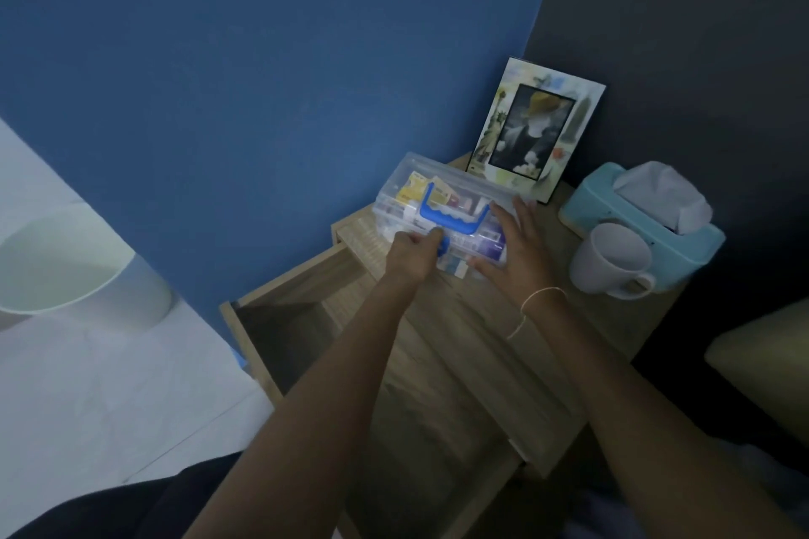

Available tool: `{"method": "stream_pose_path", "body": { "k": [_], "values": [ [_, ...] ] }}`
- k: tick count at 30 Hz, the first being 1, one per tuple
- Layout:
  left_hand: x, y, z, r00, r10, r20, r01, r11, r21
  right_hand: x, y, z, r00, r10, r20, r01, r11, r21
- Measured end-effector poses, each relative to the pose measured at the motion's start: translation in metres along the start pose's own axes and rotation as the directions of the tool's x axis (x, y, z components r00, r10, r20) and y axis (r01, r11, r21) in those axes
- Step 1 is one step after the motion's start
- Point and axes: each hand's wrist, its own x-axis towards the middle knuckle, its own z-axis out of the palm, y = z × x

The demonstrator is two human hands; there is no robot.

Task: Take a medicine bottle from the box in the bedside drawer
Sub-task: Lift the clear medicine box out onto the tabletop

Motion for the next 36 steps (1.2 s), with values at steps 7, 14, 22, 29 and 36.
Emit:
{"method": "stream_pose_path", "body": {
  "k": [7,14,22,29,36],
  "values": [
    [-0.009,0.003,0.006,0.993,-0.119,-0.009,0.117,0.988,-0.098,-0.012,0.002,0.001,0.999,-0.045,-0.001,0.045,0.997,0.056],
    [-0.017,0.003,0.002,0.991,-0.131,0.023,0.133,0.968,-0.21,-0.015,0.002,-0.001,0.999,-0.037,0.022,0.035,0.996,0.082],
    [-0.032,-0.005,-0.011,0.974,0.032,-0.226,-0.045,0.998,-0.052,-0.013,0.006,-0.009,1.0,-0.011,0.022,0.007,0.986,0.168],
    [-0.024,0.011,-0.04,0.863,0.461,-0.207,-0.419,0.882,0.217,-0.046,-0.014,0.007,0.92,0.359,-0.157,-0.169,0.726,0.667],
    [0.015,0.044,-0.041,0.722,0.691,-0.043,-0.649,0.697,0.306,0.003,-0.021,-0.03,0.776,0.366,-0.513,0.074,0.755,0.651]
  ]
}}
